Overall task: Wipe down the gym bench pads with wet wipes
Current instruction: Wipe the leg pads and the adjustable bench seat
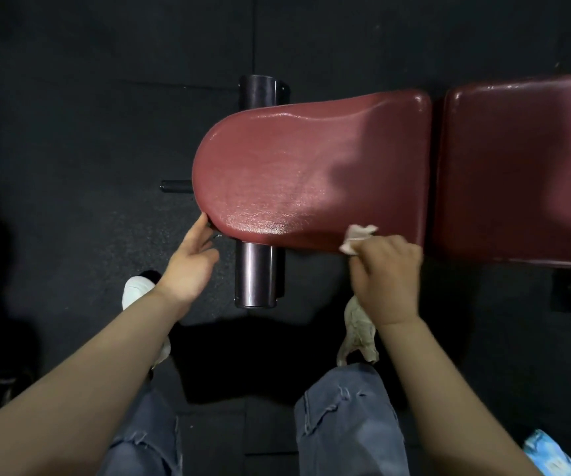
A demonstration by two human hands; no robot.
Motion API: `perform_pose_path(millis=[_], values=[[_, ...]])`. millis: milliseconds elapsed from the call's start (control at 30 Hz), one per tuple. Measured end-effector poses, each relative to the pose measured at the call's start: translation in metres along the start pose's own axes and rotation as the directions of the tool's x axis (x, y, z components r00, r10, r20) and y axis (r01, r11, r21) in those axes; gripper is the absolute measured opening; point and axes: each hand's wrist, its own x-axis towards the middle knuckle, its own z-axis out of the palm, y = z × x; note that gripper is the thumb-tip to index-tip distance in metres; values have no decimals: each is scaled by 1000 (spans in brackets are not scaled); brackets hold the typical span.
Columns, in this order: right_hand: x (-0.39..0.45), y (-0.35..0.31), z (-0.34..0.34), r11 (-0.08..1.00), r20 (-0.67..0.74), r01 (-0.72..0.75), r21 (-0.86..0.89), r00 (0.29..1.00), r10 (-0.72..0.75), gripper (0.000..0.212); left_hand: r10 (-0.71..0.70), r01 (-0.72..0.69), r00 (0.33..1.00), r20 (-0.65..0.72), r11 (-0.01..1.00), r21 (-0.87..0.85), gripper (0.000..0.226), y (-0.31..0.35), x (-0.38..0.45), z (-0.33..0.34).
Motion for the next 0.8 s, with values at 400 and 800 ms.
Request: perform_pose_path(millis=[400, 800], values=[[45, -80, 58, 871, 122, 477, 118, 863, -490, 12, 37, -43, 992, -118, 998, -48, 64, 5, 2, -3], [104, -126, 80, 545, 263, 828, 131, 501, -825, 23, -25, 10, 995, -95, 988, -157, 63, 12, 2, -15]])
